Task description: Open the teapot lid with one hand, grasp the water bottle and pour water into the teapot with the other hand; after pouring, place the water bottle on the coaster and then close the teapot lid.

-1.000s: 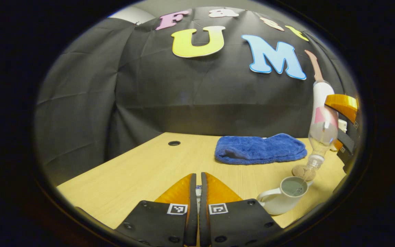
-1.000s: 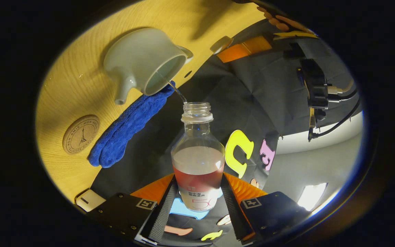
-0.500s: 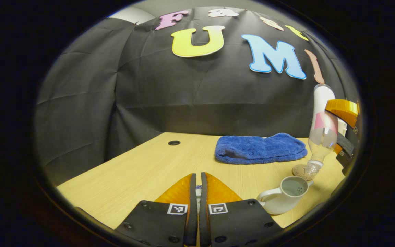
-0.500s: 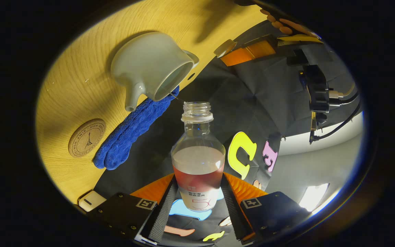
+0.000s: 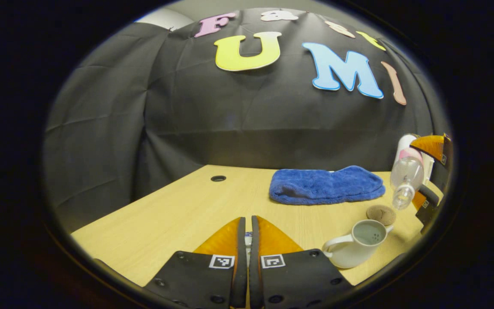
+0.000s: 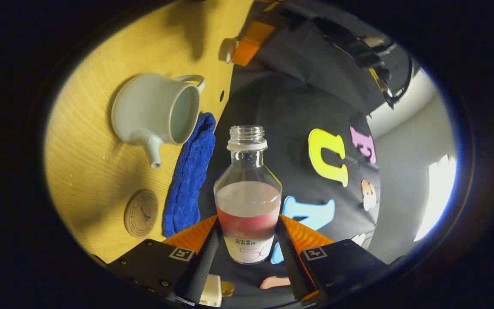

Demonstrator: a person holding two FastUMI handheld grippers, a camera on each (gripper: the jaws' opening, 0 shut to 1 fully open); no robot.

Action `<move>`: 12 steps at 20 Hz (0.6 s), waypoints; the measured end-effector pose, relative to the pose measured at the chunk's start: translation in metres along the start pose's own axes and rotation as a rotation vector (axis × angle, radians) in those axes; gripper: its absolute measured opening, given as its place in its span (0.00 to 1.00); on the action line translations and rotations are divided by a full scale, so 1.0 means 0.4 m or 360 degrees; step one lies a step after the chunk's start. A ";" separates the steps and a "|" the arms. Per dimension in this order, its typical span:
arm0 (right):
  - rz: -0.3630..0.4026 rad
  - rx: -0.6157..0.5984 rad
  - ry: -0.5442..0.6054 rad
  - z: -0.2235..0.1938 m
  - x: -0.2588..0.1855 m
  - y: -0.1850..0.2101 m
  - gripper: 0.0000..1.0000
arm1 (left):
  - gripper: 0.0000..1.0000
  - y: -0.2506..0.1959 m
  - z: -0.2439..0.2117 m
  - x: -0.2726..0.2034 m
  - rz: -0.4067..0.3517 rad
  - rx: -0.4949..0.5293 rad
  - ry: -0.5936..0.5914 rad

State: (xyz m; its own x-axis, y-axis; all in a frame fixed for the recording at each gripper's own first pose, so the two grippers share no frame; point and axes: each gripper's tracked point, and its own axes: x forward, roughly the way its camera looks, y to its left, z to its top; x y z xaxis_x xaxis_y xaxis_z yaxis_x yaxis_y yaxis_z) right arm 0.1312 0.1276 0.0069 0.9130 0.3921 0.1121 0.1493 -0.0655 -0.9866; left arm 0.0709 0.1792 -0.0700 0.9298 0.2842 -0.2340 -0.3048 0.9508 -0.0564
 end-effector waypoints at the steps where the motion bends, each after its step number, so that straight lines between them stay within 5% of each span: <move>1: 0.0036 0.0116 0.0016 -0.006 -0.002 0.006 0.76 | 0.09 -0.001 -0.004 0.000 0.0000 0.0001 0.0001; 12: 0.0396 0.1525 0.0216 -0.047 0.005 0.051 0.76 | 0.09 -0.001 -0.004 0.001 0.0009 0.0000 -0.0004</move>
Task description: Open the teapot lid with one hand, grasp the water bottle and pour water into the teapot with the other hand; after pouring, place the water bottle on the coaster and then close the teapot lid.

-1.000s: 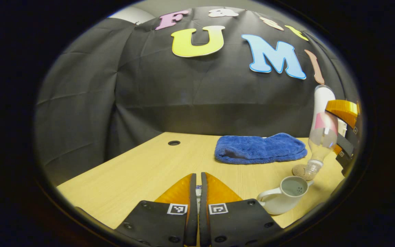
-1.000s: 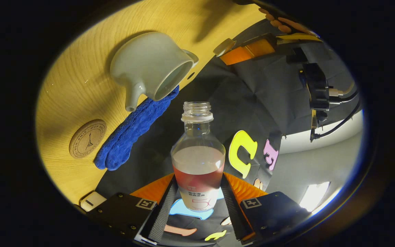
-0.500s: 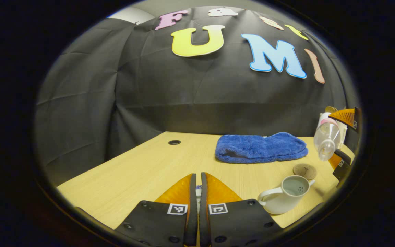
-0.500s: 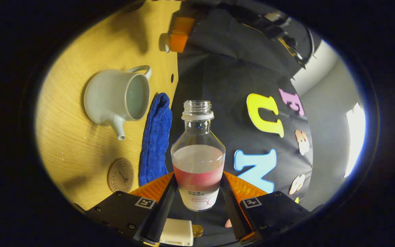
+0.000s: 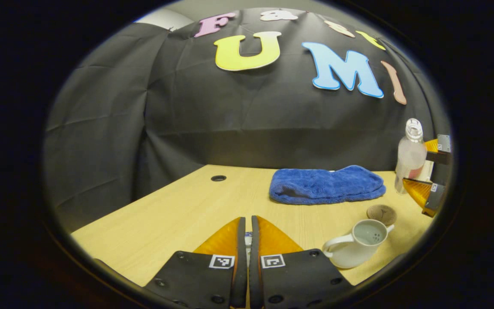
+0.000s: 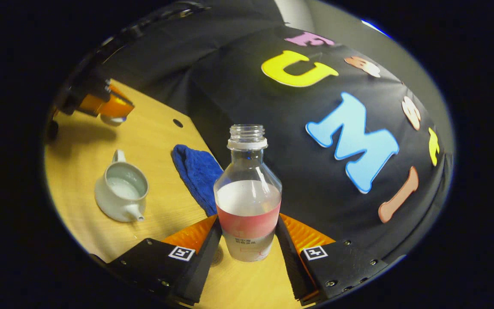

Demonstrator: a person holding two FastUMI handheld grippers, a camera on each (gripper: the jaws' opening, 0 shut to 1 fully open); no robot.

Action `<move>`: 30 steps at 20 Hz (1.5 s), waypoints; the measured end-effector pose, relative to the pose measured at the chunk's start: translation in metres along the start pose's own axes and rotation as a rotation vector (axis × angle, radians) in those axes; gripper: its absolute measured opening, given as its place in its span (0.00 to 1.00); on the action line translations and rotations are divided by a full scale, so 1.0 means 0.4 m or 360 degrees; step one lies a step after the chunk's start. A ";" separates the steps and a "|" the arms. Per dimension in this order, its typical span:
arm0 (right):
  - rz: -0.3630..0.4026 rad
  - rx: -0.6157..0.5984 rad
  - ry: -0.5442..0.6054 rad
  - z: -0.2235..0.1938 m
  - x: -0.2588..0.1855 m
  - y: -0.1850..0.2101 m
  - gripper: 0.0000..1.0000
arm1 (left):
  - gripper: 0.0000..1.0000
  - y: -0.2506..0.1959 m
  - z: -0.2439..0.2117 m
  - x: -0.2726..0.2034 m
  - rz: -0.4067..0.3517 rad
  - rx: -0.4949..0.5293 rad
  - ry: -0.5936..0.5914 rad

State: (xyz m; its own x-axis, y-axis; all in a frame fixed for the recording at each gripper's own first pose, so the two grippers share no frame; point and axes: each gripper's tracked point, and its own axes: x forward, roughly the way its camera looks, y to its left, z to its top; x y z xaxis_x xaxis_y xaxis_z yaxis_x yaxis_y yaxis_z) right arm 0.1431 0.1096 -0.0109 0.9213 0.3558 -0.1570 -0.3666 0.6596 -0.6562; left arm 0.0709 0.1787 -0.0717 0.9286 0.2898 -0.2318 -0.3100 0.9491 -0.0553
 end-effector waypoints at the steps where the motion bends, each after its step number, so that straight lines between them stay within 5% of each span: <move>1: 0.0024 0.0101 -0.0003 -0.002 0.002 0.001 0.77 | 0.09 -0.001 0.001 -0.002 0.0000 -0.0001 -0.0003; 8: 0.0155 0.0633 0.0003 -0.019 0.030 0.028 0.77 | 0.09 -0.001 -0.002 0.001 0.0000 -0.0002 -0.0003; 16: 0.0267 0.1002 0.0108 -0.086 0.077 0.058 0.77 | 0.09 -0.003 -0.007 0.003 0.0001 0.0006 0.0006; 23: 0.0242 0.0989 0.0127 -0.111 0.072 0.062 0.78 | 0.09 -0.005 -0.011 0.006 0.0000 0.0016 0.0014; 26: 0.0174 0.0963 0.0093 -0.110 0.060 0.033 0.99 | 0.09 -0.012 -0.006 0.004 -0.0009 0.0016 0.0008; 30: 0.0068 0.1007 0.0017 -0.097 0.014 -0.020 0.97 | 0.08 -0.044 0.013 0.000 -0.0060 0.0020 -0.0027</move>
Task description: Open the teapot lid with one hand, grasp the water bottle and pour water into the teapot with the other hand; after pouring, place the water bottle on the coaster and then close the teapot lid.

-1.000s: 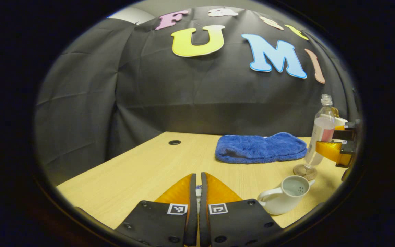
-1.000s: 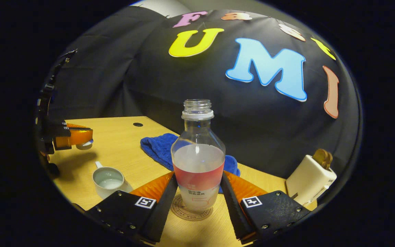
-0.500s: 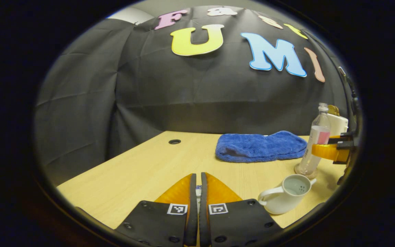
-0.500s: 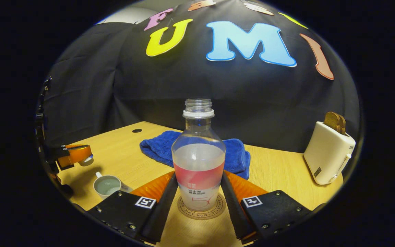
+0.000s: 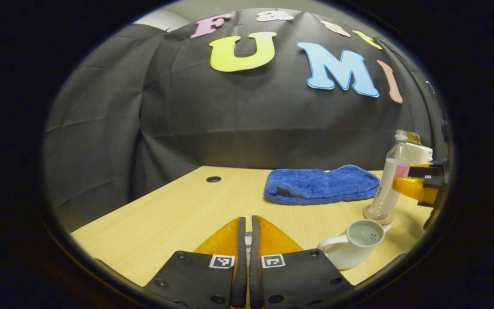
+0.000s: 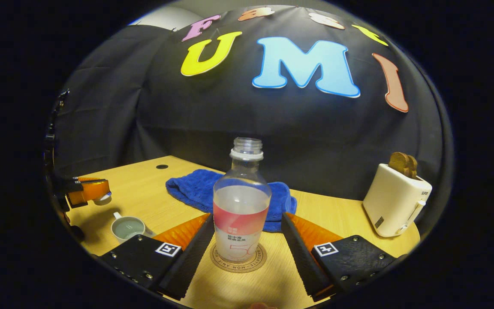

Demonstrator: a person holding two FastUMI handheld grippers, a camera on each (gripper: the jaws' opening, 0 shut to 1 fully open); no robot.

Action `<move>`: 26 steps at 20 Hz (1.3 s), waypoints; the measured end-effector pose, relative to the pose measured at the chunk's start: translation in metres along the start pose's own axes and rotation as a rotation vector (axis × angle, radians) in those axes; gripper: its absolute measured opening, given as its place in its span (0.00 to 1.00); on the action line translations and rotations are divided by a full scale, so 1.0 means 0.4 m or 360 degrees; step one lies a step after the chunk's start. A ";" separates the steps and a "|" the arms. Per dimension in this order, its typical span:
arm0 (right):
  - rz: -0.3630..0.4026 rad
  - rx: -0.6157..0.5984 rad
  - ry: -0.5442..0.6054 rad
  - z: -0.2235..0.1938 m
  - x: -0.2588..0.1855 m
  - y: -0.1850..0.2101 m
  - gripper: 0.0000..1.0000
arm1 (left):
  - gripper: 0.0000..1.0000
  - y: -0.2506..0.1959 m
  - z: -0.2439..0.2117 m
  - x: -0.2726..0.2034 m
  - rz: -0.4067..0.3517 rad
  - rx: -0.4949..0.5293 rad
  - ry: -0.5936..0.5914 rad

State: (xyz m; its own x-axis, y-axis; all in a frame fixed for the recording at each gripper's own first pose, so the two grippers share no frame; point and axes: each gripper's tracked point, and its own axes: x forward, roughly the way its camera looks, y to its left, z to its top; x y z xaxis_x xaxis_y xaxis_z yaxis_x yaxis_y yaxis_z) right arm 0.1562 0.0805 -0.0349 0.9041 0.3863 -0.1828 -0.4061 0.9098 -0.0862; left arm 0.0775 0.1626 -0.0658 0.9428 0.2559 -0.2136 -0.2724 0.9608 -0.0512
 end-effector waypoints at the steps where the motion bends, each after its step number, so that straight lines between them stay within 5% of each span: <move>1: -0.0014 0.0013 -0.0019 0.008 -0.018 -0.008 0.97 | 0.08 -0.008 0.004 -0.003 -0.0021 0.0001 -0.0012; 7: -0.0106 -0.0028 -0.0102 0.018 -0.142 -0.048 0.97 | 0.10 -0.077 0.051 -0.012 -0.0156 -0.0009 -0.0090; 15: -0.0073 0.0013 -0.0116 -0.014 -0.232 -0.035 0.97 | 0.08 -0.251 0.090 -0.035 -0.0380 0.0054 -0.0152; 26: -0.0095 0.0042 -0.0191 -0.003 -0.286 -0.086 0.97 | 0.08 -0.347 0.060 -0.032 -0.0452 0.0106 -0.0135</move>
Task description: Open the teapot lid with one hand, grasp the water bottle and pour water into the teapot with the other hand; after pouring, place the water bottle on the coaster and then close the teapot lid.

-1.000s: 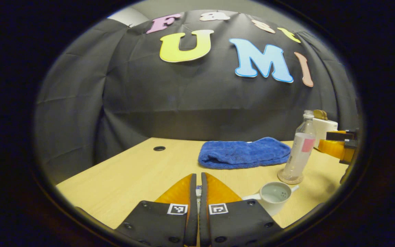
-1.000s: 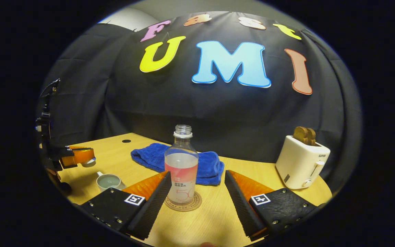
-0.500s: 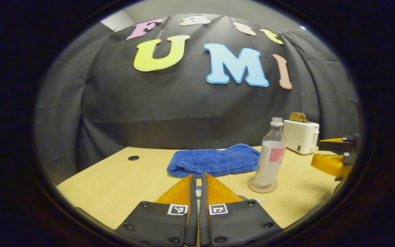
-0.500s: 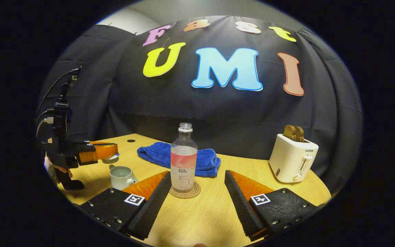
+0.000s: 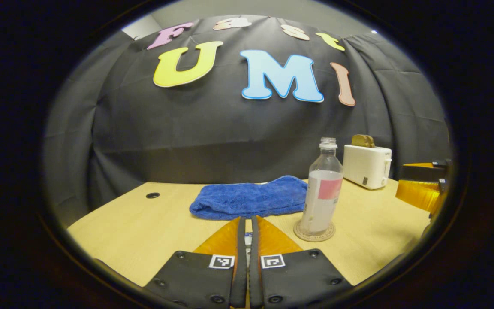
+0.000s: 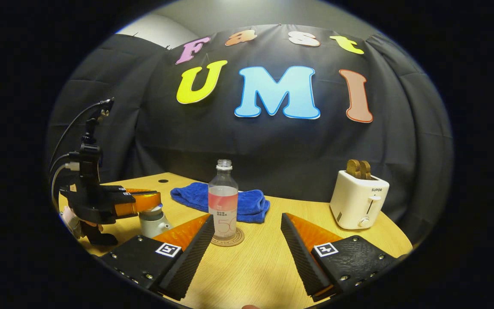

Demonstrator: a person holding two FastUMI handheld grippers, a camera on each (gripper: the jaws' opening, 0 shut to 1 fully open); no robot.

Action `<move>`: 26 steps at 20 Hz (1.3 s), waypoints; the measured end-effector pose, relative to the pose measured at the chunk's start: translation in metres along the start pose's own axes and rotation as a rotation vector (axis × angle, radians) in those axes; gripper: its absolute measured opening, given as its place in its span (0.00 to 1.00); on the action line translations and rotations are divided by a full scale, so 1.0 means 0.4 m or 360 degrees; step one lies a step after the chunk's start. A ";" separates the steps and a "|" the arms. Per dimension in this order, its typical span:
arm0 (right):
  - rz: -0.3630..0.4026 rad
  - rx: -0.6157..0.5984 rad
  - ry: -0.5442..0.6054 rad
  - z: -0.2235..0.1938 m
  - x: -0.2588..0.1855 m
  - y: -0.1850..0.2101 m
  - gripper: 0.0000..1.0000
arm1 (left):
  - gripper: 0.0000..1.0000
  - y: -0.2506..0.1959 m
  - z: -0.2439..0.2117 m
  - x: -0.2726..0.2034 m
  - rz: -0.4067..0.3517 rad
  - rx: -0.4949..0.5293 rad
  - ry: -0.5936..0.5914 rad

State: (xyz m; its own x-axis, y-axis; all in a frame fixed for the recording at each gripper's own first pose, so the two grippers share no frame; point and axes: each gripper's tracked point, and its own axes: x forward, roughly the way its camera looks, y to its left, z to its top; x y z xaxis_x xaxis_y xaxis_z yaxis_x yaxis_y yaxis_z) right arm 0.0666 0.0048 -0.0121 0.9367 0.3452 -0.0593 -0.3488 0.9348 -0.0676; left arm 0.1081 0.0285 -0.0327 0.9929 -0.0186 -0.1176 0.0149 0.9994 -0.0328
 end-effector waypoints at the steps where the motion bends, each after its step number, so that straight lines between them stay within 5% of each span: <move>1: -0.0008 0.0001 -0.0002 0.000 -0.002 -0.005 0.97 | 0.08 -0.003 -0.002 -0.001 -0.0002 0.0004 -0.0002; 11: -0.0049 0.0039 0.0007 -0.012 -0.007 -0.037 0.97 | 0.08 -0.047 -0.017 -0.021 -0.0015 0.0148 -0.0034; 17: -0.0062 0.0019 -0.0002 -0.007 -0.011 -0.036 0.97 | 0.11 -0.040 -0.042 -0.017 -0.0021 0.0083 -0.0004; 19: -0.0071 0.0021 -0.0002 -0.007 -0.010 -0.035 0.97 | 0.27 -0.030 -0.018 -0.027 0.0001 0.0078 -0.0045; 26: -0.0098 0.0044 0.0001 -0.005 -0.024 -0.017 0.97 | 0.36 -0.045 0.023 -0.084 -0.0036 -0.0009 -0.0090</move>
State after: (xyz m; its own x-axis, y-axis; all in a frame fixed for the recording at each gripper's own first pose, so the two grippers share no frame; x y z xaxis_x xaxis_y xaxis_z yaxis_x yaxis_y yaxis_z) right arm 0.0597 -0.0051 -0.0130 0.9564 0.2867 -0.0565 -0.2892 0.9563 -0.0436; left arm 0.0755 0.0112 -0.0190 0.9974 -0.0393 -0.0603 0.0369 0.9985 -0.0402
